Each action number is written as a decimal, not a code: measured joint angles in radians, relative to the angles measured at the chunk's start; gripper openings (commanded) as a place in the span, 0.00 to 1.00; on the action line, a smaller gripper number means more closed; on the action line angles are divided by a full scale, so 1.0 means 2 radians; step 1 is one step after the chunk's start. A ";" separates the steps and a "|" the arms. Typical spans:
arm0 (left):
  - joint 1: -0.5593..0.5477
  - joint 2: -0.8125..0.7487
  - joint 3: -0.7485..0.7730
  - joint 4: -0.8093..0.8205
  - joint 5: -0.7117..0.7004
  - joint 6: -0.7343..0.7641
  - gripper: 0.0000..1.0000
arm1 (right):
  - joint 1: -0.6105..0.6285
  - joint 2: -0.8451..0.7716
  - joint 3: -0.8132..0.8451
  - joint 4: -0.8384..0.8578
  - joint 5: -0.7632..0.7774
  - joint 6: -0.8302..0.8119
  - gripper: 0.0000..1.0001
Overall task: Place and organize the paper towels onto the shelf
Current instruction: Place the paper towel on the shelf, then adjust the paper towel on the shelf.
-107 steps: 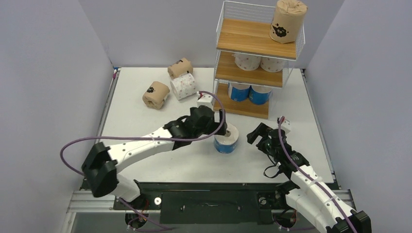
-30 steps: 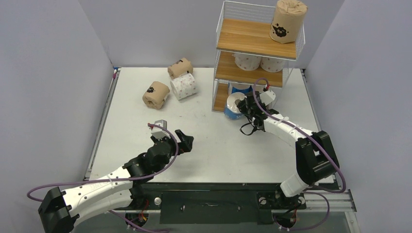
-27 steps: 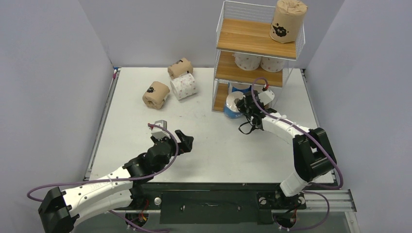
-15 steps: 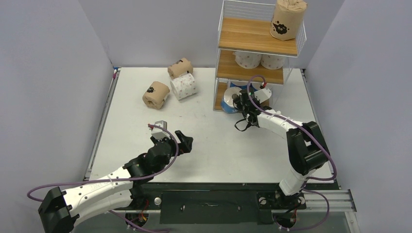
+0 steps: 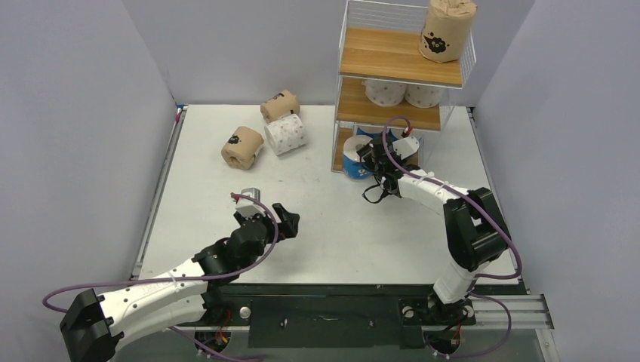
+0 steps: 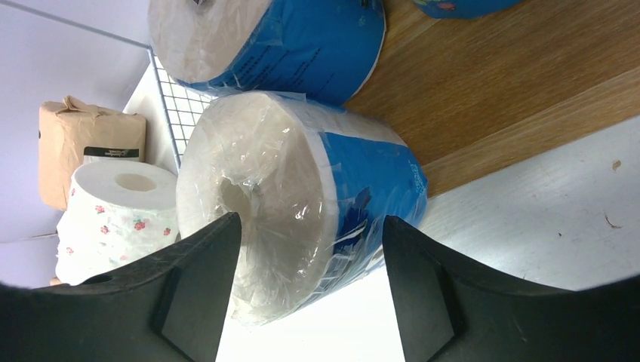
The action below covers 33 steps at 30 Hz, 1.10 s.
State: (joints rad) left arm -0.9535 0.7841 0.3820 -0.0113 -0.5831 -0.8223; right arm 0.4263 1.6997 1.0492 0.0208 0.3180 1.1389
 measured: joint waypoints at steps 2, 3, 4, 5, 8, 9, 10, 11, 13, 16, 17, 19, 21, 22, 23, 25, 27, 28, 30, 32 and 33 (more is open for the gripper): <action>0.000 0.000 0.000 0.000 0.000 0.000 0.96 | 0.000 0.000 0.000 0.000 0.000 0.000 0.65; 0.000 0.000 0.000 0.000 0.000 0.000 0.96 | 0.000 0.000 0.000 0.000 0.000 0.000 0.66; 0.000 0.000 0.000 0.000 0.000 0.000 0.96 | 0.000 -0.001 0.000 0.000 0.000 0.000 0.66; 0.000 0.000 0.000 0.000 0.000 0.000 0.96 | 0.000 -0.002 0.000 0.000 -0.001 -0.001 0.67; 0.000 0.000 0.000 0.000 0.000 0.000 0.96 | 0.000 -0.013 -0.006 0.000 -0.002 -0.006 0.69; 0.000 0.000 0.000 0.000 0.000 0.000 0.96 | -0.001 -0.022 -0.011 0.000 -0.003 -0.010 0.70; 0.000 0.000 0.000 0.000 0.000 0.000 0.96 | -0.001 -0.033 -0.018 0.000 -0.003 -0.014 0.70; 0.000 0.000 0.000 0.000 0.000 0.000 0.96 | -0.001 -0.043 -0.023 0.000 -0.003 -0.017 0.71; 0.000 0.000 0.000 0.000 0.000 0.000 0.96 | -0.001 -0.073 -0.041 0.001 -0.004 -0.027 0.70; 0.000 0.000 0.000 0.000 0.000 0.000 0.96 | -0.002 -0.110 -0.064 0.001 -0.007 -0.047 0.52; 0.000 0.000 0.000 0.000 0.000 0.000 0.96 | -0.003 -0.124 -0.074 0.003 -0.008 -0.058 0.39; 0.000 0.000 -0.001 0.000 0.000 0.000 0.96 | -0.004 -0.146 -0.094 0.010 -0.012 -0.075 0.09; 0.000 0.000 -0.002 0.001 0.000 0.000 0.96 | -0.007 -0.155 -0.112 0.018 -0.018 -0.089 0.00; 0.000 0.001 -0.003 0.001 0.000 -0.001 0.96 | -0.008 -0.155 -0.118 0.022 -0.023 -0.093 0.00; 0.000 0.002 -0.005 0.001 0.001 -0.001 0.96 | -0.010 -0.152 -0.124 0.023 -0.028 -0.095 0.00; 0.000 0.007 -0.005 0.000 0.002 -0.001 0.96 | -0.011 -0.143 -0.132 0.030 -0.037 -0.095 0.00; 0.000 0.010 -0.006 0.000 0.003 -0.001 0.96 | -0.013 -0.127 -0.139 0.046 -0.051 -0.094 0.00; 0.000 0.011 -0.006 0.000 0.003 -0.001 0.96 | -0.014 -0.116 -0.141 0.053 -0.056 -0.093 0.00; 0.000 0.010 -0.006 0.000 0.003 -0.001 0.96 | -0.015 -0.093 -0.141 0.068 -0.069 -0.089 0.00; 0.000 0.008 -0.006 0.000 0.003 -0.001 0.96 | -0.016 -0.071 -0.141 0.087 -0.079 -0.083 0.00; 0.000 0.007 -0.006 0.000 0.003 -0.001 0.96 | -0.017 -0.061 -0.141 0.095 -0.083 -0.079 0.00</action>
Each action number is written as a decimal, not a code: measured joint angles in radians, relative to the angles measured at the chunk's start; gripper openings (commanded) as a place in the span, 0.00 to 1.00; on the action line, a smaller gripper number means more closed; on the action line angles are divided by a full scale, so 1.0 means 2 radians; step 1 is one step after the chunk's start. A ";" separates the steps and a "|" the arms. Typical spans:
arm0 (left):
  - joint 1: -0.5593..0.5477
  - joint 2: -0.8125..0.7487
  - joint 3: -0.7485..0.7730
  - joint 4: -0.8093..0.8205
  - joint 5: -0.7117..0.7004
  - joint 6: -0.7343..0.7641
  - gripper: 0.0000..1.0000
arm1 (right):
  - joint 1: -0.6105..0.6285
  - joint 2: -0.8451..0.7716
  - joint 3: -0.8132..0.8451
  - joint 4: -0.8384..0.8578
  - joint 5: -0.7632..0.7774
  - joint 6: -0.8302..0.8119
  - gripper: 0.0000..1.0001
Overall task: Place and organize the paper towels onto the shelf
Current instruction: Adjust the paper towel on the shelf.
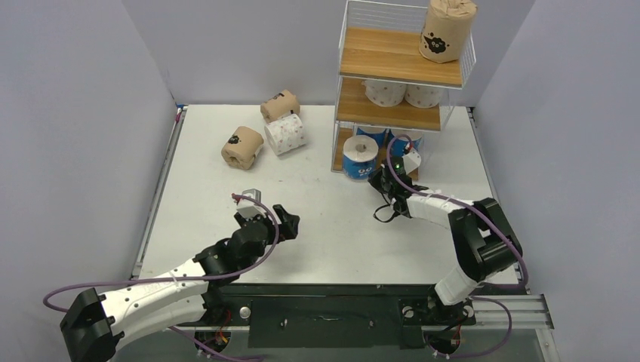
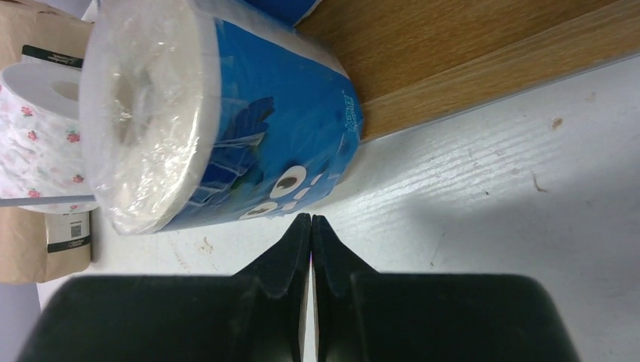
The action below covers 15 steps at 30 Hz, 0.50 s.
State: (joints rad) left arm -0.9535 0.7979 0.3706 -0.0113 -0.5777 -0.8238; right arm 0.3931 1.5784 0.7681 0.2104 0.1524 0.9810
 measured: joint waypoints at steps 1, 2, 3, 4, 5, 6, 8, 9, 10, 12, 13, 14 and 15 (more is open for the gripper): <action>0.000 -0.002 0.000 0.000 0.000 0.000 0.96 | 0.000 0.009 0.001 0.007 -0.001 0.002 0.00; 0.000 -0.005 0.000 0.000 0.000 0.000 0.96 | -0.001 0.017 0.002 0.013 -0.002 0.005 0.00; 0.000 -0.008 0.000 0.000 -0.001 0.000 0.96 | -0.001 0.027 0.005 0.017 -0.004 0.010 0.00; 0.000 -0.010 0.000 0.000 -0.001 0.000 0.96 | 0.000 0.036 0.010 0.021 -0.006 0.014 0.00; 0.000 -0.012 0.000 0.000 -0.001 0.000 0.96 | 0.000 0.044 0.014 0.024 -0.007 0.016 0.00; 0.000 -0.015 0.000 -0.002 -0.003 0.000 0.96 | 0.000 0.052 0.020 0.028 -0.008 0.019 0.00; 0.000 -0.017 0.000 -0.006 -0.005 0.000 0.96 | 0.000 0.064 0.027 0.035 -0.009 0.025 0.00; 0.000 -0.018 0.000 -0.008 -0.006 0.000 0.96 | 0.000 0.069 0.031 0.039 -0.009 0.027 0.00; 0.000 -0.018 0.000 -0.011 -0.007 0.001 0.96 | 0.000 0.074 0.033 0.042 -0.010 0.029 0.00; 0.000 -0.018 0.000 -0.013 -0.008 0.001 0.96 | 0.000 0.081 0.038 0.044 -0.011 0.032 0.00; 0.000 -0.018 0.000 -0.014 -0.009 0.001 0.96 | 0.000 0.085 0.041 0.045 -0.012 0.033 0.00; 0.000 -0.018 0.000 -0.015 -0.010 0.001 0.96 | 0.000 0.088 0.042 0.046 -0.013 0.034 0.00; 0.000 -0.018 0.000 -0.017 -0.010 0.002 0.96 | 0.000 0.092 0.044 0.046 -0.014 0.036 0.00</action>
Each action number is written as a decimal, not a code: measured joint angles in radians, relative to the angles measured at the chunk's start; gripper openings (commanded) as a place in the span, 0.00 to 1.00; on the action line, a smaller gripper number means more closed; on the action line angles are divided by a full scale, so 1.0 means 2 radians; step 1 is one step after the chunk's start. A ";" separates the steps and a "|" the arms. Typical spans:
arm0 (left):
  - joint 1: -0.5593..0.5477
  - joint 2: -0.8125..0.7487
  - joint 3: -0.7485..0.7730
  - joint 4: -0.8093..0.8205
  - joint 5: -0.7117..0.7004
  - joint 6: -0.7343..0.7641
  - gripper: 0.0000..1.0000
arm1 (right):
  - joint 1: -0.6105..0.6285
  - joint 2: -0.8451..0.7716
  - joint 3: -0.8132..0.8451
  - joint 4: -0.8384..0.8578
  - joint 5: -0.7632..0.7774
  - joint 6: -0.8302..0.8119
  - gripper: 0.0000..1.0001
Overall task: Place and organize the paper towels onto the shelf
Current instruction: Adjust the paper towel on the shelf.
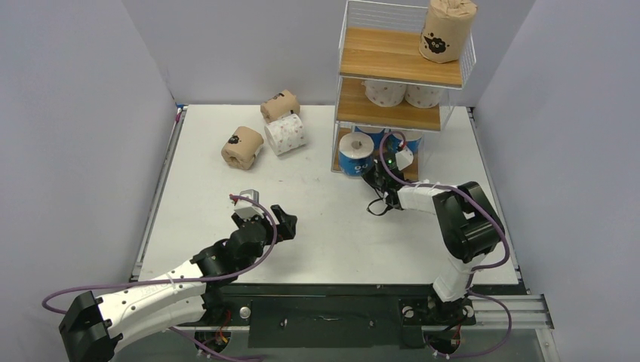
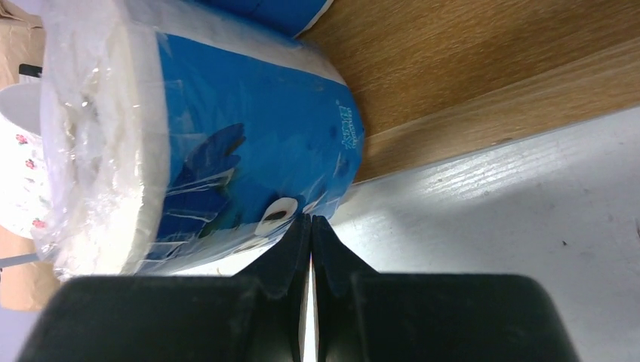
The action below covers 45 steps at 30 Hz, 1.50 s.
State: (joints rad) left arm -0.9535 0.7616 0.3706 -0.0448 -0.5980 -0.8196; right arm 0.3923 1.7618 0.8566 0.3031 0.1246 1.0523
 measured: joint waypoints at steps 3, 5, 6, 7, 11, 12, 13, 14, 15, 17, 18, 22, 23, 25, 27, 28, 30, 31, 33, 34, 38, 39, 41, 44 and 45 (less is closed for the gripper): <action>0.000 0.000 0.000 -0.003 0.000 0.002 0.96 | 0.000 0.009 0.006 0.001 -0.002 0.003 0.00; 0.000 0.000 0.000 -0.003 0.000 0.005 0.96 | 0.000 0.013 0.010 0.001 -0.004 0.004 0.00; 0.000 0.000 0.000 -0.004 0.000 0.006 0.96 | 0.000 0.015 0.012 0.001 -0.005 0.004 0.00; 0.000 0.000 0.000 -0.004 0.000 0.006 0.96 | 0.000 0.018 0.014 0.001 -0.005 0.004 0.00; 0.000 0.000 0.000 -0.004 -0.001 0.007 0.96 | 0.000 0.026 0.021 0.003 -0.006 0.006 0.00; 0.000 0.000 0.000 -0.004 -0.001 0.007 0.96 | 0.000 0.029 0.022 0.004 -0.007 0.007 0.00; 0.000 0.000 0.000 -0.004 -0.001 0.007 0.96 | 0.000 0.032 0.024 0.005 -0.007 0.008 0.00; 0.000 0.000 0.000 -0.004 -0.001 0.007 0.96 | 0.000 0.035 0.026 0.005 -0.007 0.008 0.00; 0.000 0.000 0.000 -0.004 -0.001 0.007 0.96 | 0.000 0.036 0.026 0.005 -0.007 0.008 0.00; 0.000 0.000 0.000 -0.004 -0.002 0.007 0.96 | 0.000 0.037 0.026 0.006 -0.007 0.008 0.00; 0.000 0.000 0.000 -0.005 -0.002 0.007 0.96 | 0.000 0.037 0.026 0.006 -0.007 0.009 0.00; 0.000 0.000 0.000 -0.006 -0.002 0.007 0.96 | 0.000 0.037 0.026 0.006 -0.007 0.009 0.00; 0.000 0.000 0.000 -0.006 -0.002 0.007 0.96 | 0.000 0.037 0.026 0.006 -0.007 0.009 0.00; 0.000 0.000 0.000 -0.006 -0.002 0.007 0.96 | 0.000 0.037 0.025 0.008 -0.007 0.008 0.00; 0.000 0.000 0.000 -0.006 -0.002 0.007 0.96 | 0.000 0.035 0.021 0.010 -0.007 0.007 0.00; 0.000 0.001 0.000 -0.006 -0.002 0.007 0.96 | 0.000 0.031 0.017 0.010 -0.007 0.005 0.00; 0.000 0.001 0.000 -0.006 -0.002 0.007 0.96 | 0.000 0.017 0.007 0.010 -0.008 0.003 0.00; 0.000 0.001 0.000 -0.006 -0.002 0.007 0.96 | 0.000 0.005 0.000 0.009 -0.008 0.001 0.00; 0.000 0.002 0.000 -0.006 -0.002 0.007 0.96 | 0.000 -0.023 -0.014 0.009 -0.008 -0.003 0.00; 0.000 0.002 0.000 -0.006 -0.002 0.006 0.96 | 0.000 -0.037 -0.021 0.008 -0.008 -0.006 0.00; 0.000 0.003 0.000 -0.006 -0.002 0.006 0.96 | 0.000 -0.100 -0.043 -0.001 -0.006 -0.021 0.00; 0.000 0.003 0.000 -0.006 -0.002 0.006 0.96 | 0.000 -0.119 -0.049 -0.007 -0.004 -0.026 0.00; 0.000 0.003 0.000 -0.006 -0.002 0.005 0.96 | 0.000 -0.162 -0.064 -0.026 0.002 -0.042 0.00; 0.001 0.002 0.000 -0.006 -0.002 0.005 0.96 | 0.001 -0.240 -0.085 -0.060 0.019 -0.073 0.00; 0.001 0.002 0.000 -0.006 -0.002 0.004 0.96 | 0.001 -0.271 -0.093 -0.073 0.027 -0.084 0.00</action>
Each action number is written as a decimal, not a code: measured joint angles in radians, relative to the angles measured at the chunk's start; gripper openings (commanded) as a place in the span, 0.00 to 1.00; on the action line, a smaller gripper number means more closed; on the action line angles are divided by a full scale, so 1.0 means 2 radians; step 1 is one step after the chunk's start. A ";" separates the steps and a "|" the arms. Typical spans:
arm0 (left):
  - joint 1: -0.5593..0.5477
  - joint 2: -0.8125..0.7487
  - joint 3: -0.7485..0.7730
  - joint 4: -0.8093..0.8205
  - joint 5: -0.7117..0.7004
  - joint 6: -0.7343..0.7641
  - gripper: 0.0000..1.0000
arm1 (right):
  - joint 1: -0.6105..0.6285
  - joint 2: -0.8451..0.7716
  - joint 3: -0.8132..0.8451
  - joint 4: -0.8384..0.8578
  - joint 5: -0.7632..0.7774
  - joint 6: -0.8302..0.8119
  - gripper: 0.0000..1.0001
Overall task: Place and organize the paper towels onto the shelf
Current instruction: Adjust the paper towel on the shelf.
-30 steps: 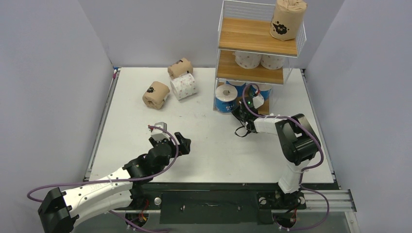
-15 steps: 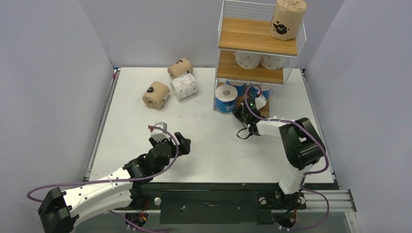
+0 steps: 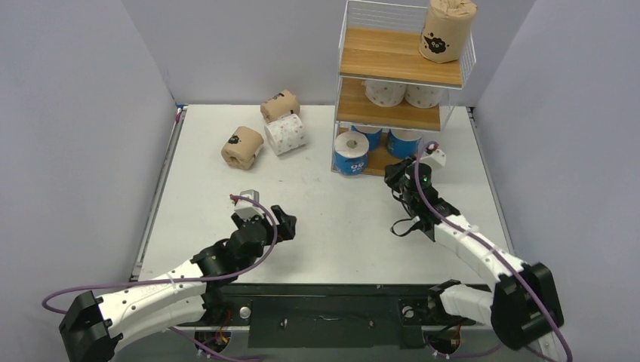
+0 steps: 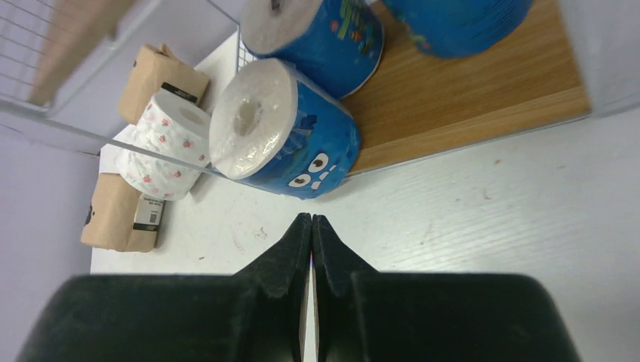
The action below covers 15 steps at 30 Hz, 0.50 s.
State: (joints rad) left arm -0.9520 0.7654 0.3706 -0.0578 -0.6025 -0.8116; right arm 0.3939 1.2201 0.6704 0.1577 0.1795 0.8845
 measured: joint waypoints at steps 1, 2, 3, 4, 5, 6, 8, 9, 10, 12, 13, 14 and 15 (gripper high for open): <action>0.000 0.000 0.000 0.000 0.000 -0.001 0.96 | 0.000 -0.026 -0.007 -0.010 0.007 -0.009 0.00; 0.001 0.000 0.000 0.000 0.000 -0.002 0.96 | 0.000 -0.059 -0.015 -0.023 0.017 -0.020 0.00; 0.002 0.000 0.000 0.000 0.001 -0.004 0.96 | 0.000 -0.089 -0.023 -0.032 0.026 -0.030 0.00; 0.002 0.000 0.000 0.000 0.001 -0.004 0.96 | 0.000 -0.118 -0.030 -0.040 0.033 -0.040 0.00; 0.003 0.000 0.000 0.001 0.001 -0.006 0.96 | 0.001 -0.146 -0.039 -0.047 0.040 -0.049 0.00; 0.004 0.001 0.000 0.001 0.001 -0.008 0.96 | 0.003 -0.166 -0.045 -0.054 0.046 -0.057 0.00; 0.007 0.003 0.000 0.001 0.002 -0.008 0.96 | 0.010 -0.210 -0.060 -0.076 0.060 -0.077 0.00; 0.010 0.004 0.000 0.001 0.004 -0.009 0.96 | 0.015 -0.224 -0.063 -0.088 0.066 -0.086 0.00; 0.013 0.006 0.000 0.001 0.006 -0.009 0.96 | 0.021 -0.236 -0.064 -0.101 0.073 -0.096 0.00; 0.020 0.010 0.000 0.001 0.009 -0.010 0.96 | 0.037 -0.250 -0.065 -0.120 0.088 -0.111 0.00; 0.026 0.012 0.000 0.001 0.013 -0.010 0.96 | 0.049 -0.256 -0.065 -0.129 0.096 -0.118 0.00; 0.032 0.014 0.001 0.001 0.017 -0.010 0.96 | 0.065 -0.262 -0.065 -0.139 0.109 -0.126 0.01; 0.038 0.016 0.002 0.000 0.021 -0.012 0.96 | 0.078 -0.267 -0.066 -0.144 0.117 -0.132 0.02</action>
State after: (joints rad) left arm -0.8764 0.7971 0.3752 -0.0570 -0.5613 -0.8349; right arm 0.5499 0.6853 0.5381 -0.1307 0.4129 0.6212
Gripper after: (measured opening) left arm 0.966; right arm 0.001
